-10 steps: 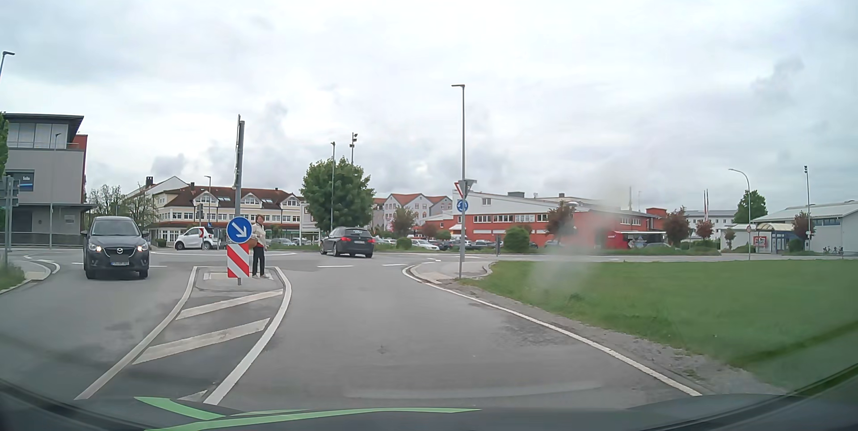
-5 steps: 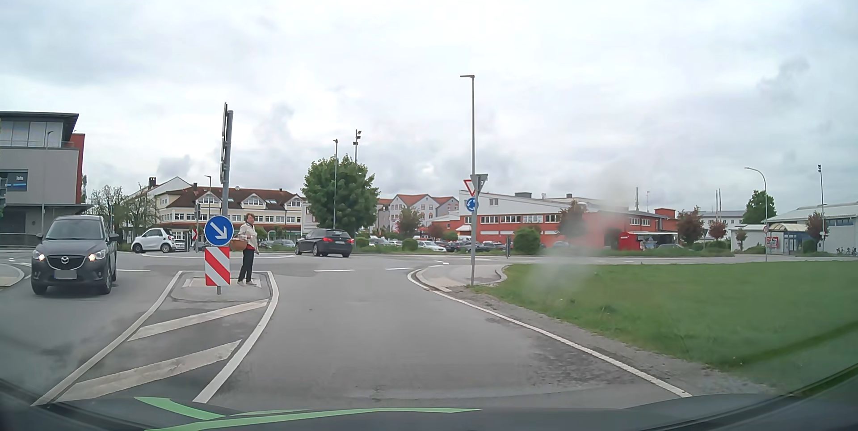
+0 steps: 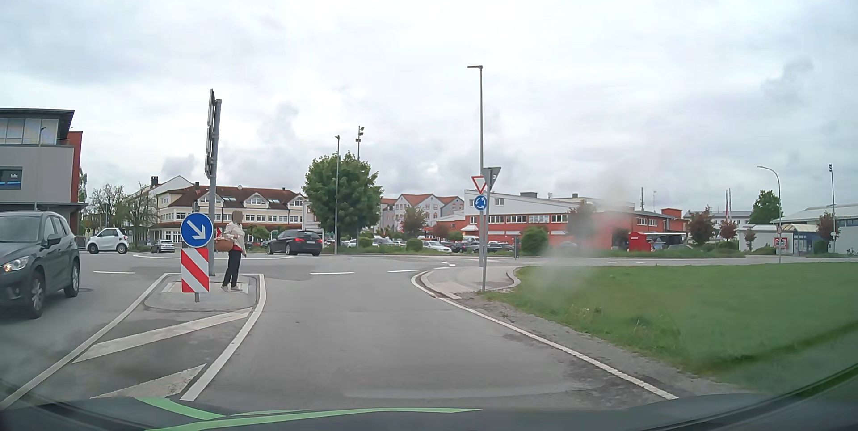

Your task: Follow the waypoints while adhering to traffic rules and regulations

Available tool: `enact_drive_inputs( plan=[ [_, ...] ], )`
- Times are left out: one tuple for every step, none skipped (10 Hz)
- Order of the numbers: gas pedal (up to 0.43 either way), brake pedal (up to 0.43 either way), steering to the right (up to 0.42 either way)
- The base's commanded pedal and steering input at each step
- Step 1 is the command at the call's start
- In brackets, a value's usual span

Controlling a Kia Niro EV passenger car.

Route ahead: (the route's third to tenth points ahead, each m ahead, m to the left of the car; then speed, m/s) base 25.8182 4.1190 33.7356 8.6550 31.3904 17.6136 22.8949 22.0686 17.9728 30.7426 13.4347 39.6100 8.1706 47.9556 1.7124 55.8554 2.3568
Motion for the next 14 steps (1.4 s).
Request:
enact_drive_inputs(
  plan=[
    [0.000, 0.183, -0.075],
    [0.000, 0.189, -0.085],
    [0.000, 0.189, -0.088],
    [0.000, 0.189, -0.090],
    [0.000, 0.189, -0.095],
    [0.000, 0.183, -0.103],
    [0.000, 0.171, -0.109],
    [0.000, 0.165, -0.111],
    [0.000, 0.152, -0.110],
    [0.000, 0.140, -0.111],
    [0.000, 0.134, -0.110],
    [0.000, 0.110, -0.111],
    [0.000, 0.067, -0.110],
    [0.000, 0.000, -0.111]
  ],
)
